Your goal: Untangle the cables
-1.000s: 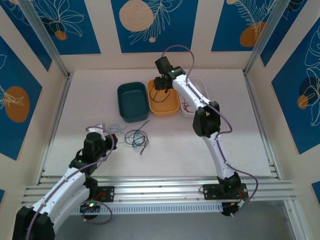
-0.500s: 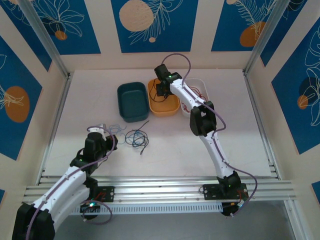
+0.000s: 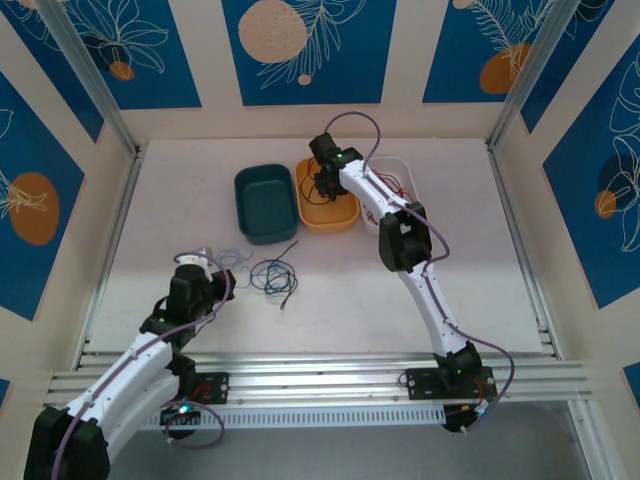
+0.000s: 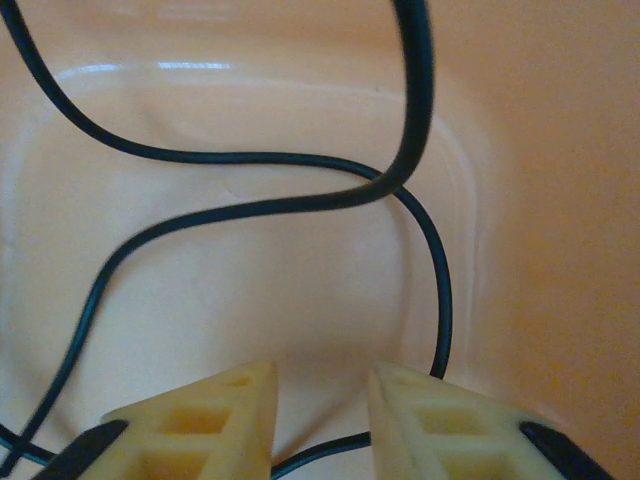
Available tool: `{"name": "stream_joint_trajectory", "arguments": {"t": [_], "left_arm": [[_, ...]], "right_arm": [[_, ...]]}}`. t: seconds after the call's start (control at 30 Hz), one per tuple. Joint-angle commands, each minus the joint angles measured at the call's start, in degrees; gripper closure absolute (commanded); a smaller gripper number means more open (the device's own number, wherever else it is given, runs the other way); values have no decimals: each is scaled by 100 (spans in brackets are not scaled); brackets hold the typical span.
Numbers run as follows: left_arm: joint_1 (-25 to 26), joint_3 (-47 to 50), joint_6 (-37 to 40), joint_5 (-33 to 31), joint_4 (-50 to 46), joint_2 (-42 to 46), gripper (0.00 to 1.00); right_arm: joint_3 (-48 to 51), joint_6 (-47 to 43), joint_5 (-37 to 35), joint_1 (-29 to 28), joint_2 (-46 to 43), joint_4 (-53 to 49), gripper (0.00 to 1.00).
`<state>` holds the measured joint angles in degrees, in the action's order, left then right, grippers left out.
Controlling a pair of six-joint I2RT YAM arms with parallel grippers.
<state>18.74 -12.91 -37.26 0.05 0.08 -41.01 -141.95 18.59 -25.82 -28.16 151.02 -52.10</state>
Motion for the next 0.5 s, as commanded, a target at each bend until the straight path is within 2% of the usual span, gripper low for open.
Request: {"name": "stream_joint_trajectory", "arguments": {"t": [0.0, 0.1, 0.47], "left_arm": [[-55, -116, -56, 109, -3, 22, 100], [-54, -116, -54, 107, 3, 19, 100], [-54, -125, -54, 108, 27, 22, 100]], "right_arm": [[143, 167, -204, -40, -33, -345, 75], [407, 300, -202, -55, -248, -392, 79], [861, 448, -257, -222, -814, -666, 81]]}}
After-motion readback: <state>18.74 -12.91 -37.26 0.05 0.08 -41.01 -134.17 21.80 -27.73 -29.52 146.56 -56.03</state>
